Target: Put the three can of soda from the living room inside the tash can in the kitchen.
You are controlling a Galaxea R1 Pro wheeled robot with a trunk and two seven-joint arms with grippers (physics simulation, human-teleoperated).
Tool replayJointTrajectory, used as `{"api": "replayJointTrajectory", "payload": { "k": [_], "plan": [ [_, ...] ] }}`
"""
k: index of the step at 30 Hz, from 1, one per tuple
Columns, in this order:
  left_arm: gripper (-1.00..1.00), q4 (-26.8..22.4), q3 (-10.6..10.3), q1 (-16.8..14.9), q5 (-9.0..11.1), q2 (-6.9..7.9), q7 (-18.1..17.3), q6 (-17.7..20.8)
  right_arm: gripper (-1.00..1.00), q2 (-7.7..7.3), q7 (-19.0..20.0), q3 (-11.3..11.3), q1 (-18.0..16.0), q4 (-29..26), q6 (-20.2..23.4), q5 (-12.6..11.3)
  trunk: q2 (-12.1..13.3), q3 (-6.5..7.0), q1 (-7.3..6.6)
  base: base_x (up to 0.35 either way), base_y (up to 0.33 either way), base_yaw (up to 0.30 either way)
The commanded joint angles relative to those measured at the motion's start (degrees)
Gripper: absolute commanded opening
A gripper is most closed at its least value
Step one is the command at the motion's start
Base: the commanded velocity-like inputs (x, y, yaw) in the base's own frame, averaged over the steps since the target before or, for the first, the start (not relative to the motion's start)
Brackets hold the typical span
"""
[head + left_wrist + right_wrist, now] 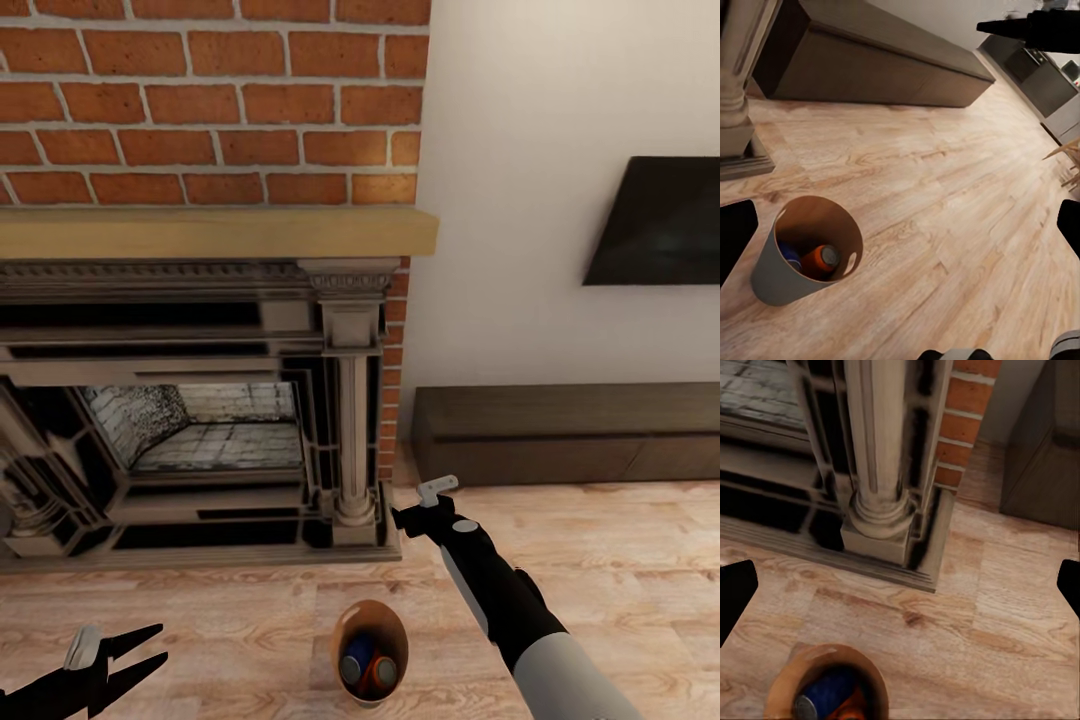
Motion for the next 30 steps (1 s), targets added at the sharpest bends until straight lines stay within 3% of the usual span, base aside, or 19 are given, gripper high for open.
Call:
{"api": "replayJointTrajectory", "payload": {
  "k": [1, 4, 6, 8, 10, 13, 16, 18, 20, 24, 25, 30],
  "plan": [
    [1.0, 0.1, 0.0, 0.0, 0.0, 0.0, 0.0, 0.0, 1.0, -0.1, 0.0, -0.1, 0.0, 0.9, 0.0, 0.0, 0.0, 0.02, 0.0, 0.0, 0.0, 0.0],
    [1.0, 0.6, 0.2, 0.0, -0.1, 0.0, 0.0, -0.1, 1.0, -1.42, -0.1, -1.0, 0.0, 4.4, -0.1, 0.1, 0.0, 0.04, 0.0, 0.0, 0.0, 0.0],
    [1.0, 2.3, 0.2, 0.0, -0.2, 0.05, 0.0, -0.1, 1.0, -4.07, -0.1, -3.4, 0.0, 7.1, -0.1, 0.1, 0.0, 0.05, 0.0, 0.0, 0.0, 0.0],
    [1.0, 5.2, 0.2, 0.0, -0.3, 0.17, 0.2, -0.3, 1.0, -7.01, -0.1, -7.2, 0.0, 13.1, -0.2, 0.1, 0.0, 0.05, 0.0, 0.0, 0.0, 0.0],
    [1.0, 6.7, 0.1, 0.0, -0.3, 0.22, 3.7, -0.4, 1.0, -7.93, -0.2, -8.8, 0.0, 17.4, -0.9, 0.2, 0.0, 0.05, 0.0, 0.0, 0.0, 0.0],
    [1.0, 10.5, 0.1, 0.0, -0.4, 0.37, 12.4, -0.5, 1.0, -9.98, -2.5, -10.8, 0.0, 28.7, -7.9, 0.4, 0.0, 0.06, 0.0, 0.0, 0.0, 0.0],
    [1.0, 13.1, 0.1, 0.1, -0.5, 0.44, 16.5, -0.6, 1.0, -10.8, -6.2, -11.3, 0.0, 35.4, -13.3, 0.4, 0.0, 0.06, 0.0, 0.0, 0.0, 0.0],
    [1.0, 16.3, 0.0, 0.1, -0.6, 0.51, 19.7, -0.6, 1.0, -12.15, -12.1, -11.5, 0.0, 42.8, -20.8, 0.4, 0.0, 0.06, 0.0, 0.0, 0.0, 0.0],
    [1.0, 18.0, 0.0, 0.1, -0.6, 0.74, 20.8, -0.6, 1.0, -12.78, -15.1, -11.6, 0.0, 46.9, -24.7, 0.4, 0.0, 0.06, 0.0, 0.0, 0.0, 0.0],
    [1.0, 20.5, -0.2, 0.1, -0.7, 1.19, 24.7, -0.7, 1.0, -13.27, -17.6, -11.7, 0.1, 50.8, -27.5, 0.4, 0.0, 0.06, 0.0, 0.0, 0.0, 0.0],
    [1.0, 20.9, -0.2, 0.1, -0.8, 1.23, 26.3, -0.7, 1.0, -13.3, -17.8, -11.6, 0.3, 51.2, -27.7, 0.4, 0.0, 0.06, 0.0, 0.0, 0.0, 0.0],
    [1.0, 22.9, -0.5, 0.2, -1.6, 1.18, 45.0, -0.6, 1.0, -13.39, -20.6, -11.6, 3.1, 52.5, -28.6, 0.5, 0.0, 0.06, 0.0, 0.0, 0.0, 0.0]
  ]
}}
